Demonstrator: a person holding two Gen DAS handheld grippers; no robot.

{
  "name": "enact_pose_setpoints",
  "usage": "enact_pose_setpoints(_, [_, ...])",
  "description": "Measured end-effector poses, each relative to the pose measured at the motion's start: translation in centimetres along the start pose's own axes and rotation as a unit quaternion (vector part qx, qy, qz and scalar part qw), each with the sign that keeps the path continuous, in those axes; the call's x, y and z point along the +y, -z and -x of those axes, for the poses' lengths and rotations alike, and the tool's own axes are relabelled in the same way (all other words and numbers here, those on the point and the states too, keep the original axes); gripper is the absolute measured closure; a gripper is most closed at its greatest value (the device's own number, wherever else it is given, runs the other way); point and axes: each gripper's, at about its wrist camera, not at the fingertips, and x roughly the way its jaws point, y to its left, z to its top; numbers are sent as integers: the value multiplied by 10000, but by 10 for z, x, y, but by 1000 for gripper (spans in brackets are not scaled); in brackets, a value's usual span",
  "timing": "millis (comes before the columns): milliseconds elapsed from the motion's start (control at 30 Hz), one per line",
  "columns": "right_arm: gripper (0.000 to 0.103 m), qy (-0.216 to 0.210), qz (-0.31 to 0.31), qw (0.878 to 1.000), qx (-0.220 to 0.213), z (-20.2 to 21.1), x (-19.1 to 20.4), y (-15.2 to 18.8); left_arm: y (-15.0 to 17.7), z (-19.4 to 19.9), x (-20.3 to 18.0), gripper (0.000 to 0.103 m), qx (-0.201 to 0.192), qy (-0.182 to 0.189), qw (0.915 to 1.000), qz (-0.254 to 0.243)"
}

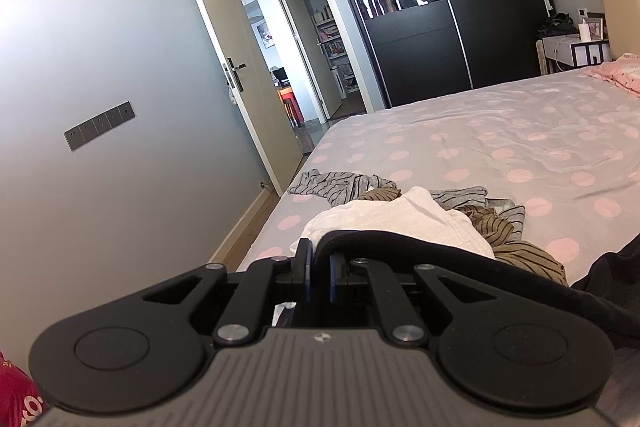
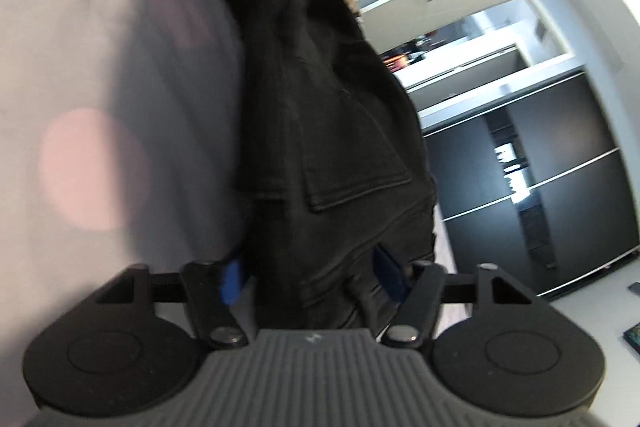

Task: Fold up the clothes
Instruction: 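Lift the jeans with both tools and stretch them out above the bed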

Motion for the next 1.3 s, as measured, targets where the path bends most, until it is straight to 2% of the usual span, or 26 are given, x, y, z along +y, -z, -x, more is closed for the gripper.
enact_pose_setpoints(33, [67,98,98,9999,-9,-4,5,1,0,0,0,96,7,-1,10000,-14])
enact_pose_setpoints(67, [81,195,197,9996,-18,-9,9,2,0,0,0,96,11,-3,10000,-28])
enact_pose_setpoints(100, [85,296,282,9992,-28,-13,13,3,0,1,0,96,13,-5,10000,-37])
enact_pose_setpoints(167, [88,643,-108,9978,-68,-13,-4,-5,0,3,2,96,15,-13,10000,-48])
enact_pose_setpoints(300, [89,1498,-993,9835,-200,7,-69,-13,0,15,10,96,-24,-41,10000,70])
enact_pose_setpoints(367, [89,1928,-1387,9710,-291,18,-113,-24,-2,26,17,96,-123,-65,9998,151])
enact_pose_setpoints(500, [89,2572,-2046,9431,-507,54,-177,-37,-16,62,32,96,-527,-62,9984,206])
enact_pose_setpoints(633, [89,3305,-2268,9127,-795,97,-227,-47,-39,110,38,96,-1142,-47,9934,106])
enact_pose_setpoints(767, [89,3826,-2286,8896,-999,155,-274,-43,-66,159,44,97,-1751,142,9841,260])
enact_pose_setpoints(867, [89,4065,-2159,8813,-1068,191,-295,-47,-84,192,52,97,-2143,317,9751,483])
enact_pose_setpoints(1000, [89,4373,-2106,8684,-1013,238,-317,-46,-100,220,61,97,-2415,769,9648,702])
enact_pose_setpoints(1167, [88,4833,-1955,8498,-782,282,-334,-33,-97,182,14,97,-2001,1194,9720,313])
enact_pose_setpoints(1233, [88,4855,-1875,8527,-453,279,-335,-21,-95,165,-5,97,-1814,1358,9739,141])
enact_pose_setpoints(1300, [88,4551,-1999,8677,-47,261,-332,-3,-94,148,-25,97,-1625,1522,9749,-31])
